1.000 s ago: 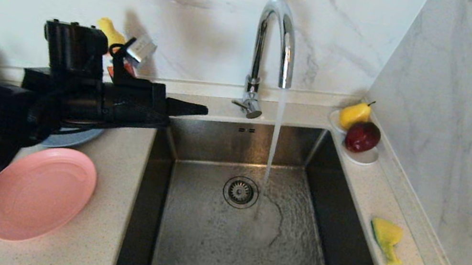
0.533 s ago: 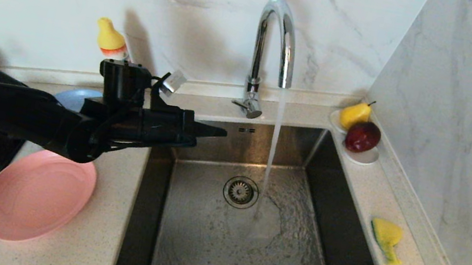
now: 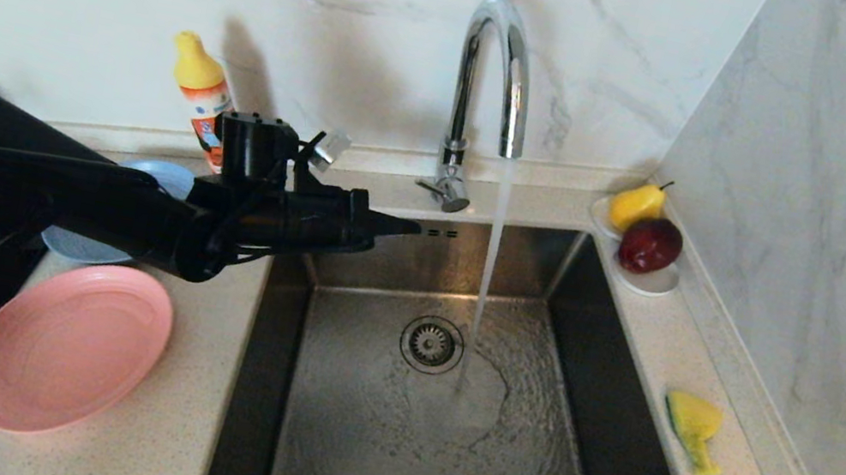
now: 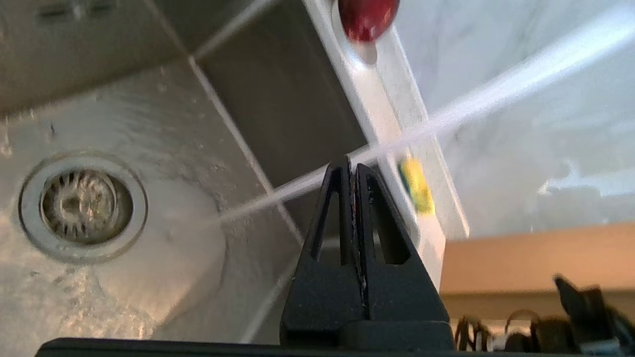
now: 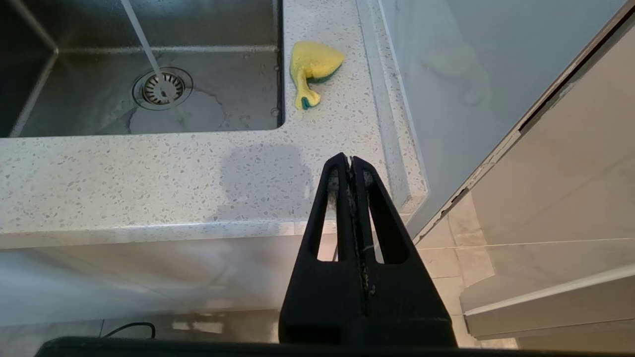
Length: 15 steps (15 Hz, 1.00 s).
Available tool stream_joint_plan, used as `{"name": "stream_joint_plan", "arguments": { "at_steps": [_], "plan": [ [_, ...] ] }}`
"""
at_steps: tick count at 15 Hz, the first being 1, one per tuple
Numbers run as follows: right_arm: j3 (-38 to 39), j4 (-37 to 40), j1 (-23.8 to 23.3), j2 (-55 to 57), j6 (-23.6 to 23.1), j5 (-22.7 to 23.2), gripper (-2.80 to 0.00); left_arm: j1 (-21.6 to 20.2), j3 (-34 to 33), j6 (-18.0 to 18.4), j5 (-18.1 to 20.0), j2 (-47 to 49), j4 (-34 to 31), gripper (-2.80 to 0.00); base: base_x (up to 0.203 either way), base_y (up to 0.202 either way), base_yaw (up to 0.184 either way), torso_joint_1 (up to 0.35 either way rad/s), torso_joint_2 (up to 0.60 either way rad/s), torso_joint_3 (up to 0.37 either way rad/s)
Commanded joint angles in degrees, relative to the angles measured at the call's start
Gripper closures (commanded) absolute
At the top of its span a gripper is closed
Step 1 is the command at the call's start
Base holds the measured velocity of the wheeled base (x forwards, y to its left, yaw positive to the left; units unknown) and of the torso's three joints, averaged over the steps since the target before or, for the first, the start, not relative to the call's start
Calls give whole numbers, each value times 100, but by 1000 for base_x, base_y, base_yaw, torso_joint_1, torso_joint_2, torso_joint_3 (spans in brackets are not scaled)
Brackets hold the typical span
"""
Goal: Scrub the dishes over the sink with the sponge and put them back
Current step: Turn off the faucet
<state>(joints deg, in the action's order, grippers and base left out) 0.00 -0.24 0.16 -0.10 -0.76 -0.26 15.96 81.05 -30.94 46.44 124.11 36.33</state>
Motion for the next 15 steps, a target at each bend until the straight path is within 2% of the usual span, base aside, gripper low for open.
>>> {"name": "stream_joint_plan", "arguments": {
  "at_steps": [1,4,9,15],
  "plan": [
    [0,-2,10,-8,-3,-1,0,-4,486,-272,-168,314,32,0,0,0,0,0,0,0],
    [0,-2,2,-8,-3,-1,0,8,1027,-837,-358,529,152,0,0,0,0,0,0,0],
    [0,-2,2,-8,-3,-1,0,105,1609,-918,-372,847,130,0,0,0,0,0,0,0],
    [0,-2,2,-8,-3,-1,0,259,1923,-1045,-435,1124,173,0,0,0,0,0,0,0]
  ]
}}
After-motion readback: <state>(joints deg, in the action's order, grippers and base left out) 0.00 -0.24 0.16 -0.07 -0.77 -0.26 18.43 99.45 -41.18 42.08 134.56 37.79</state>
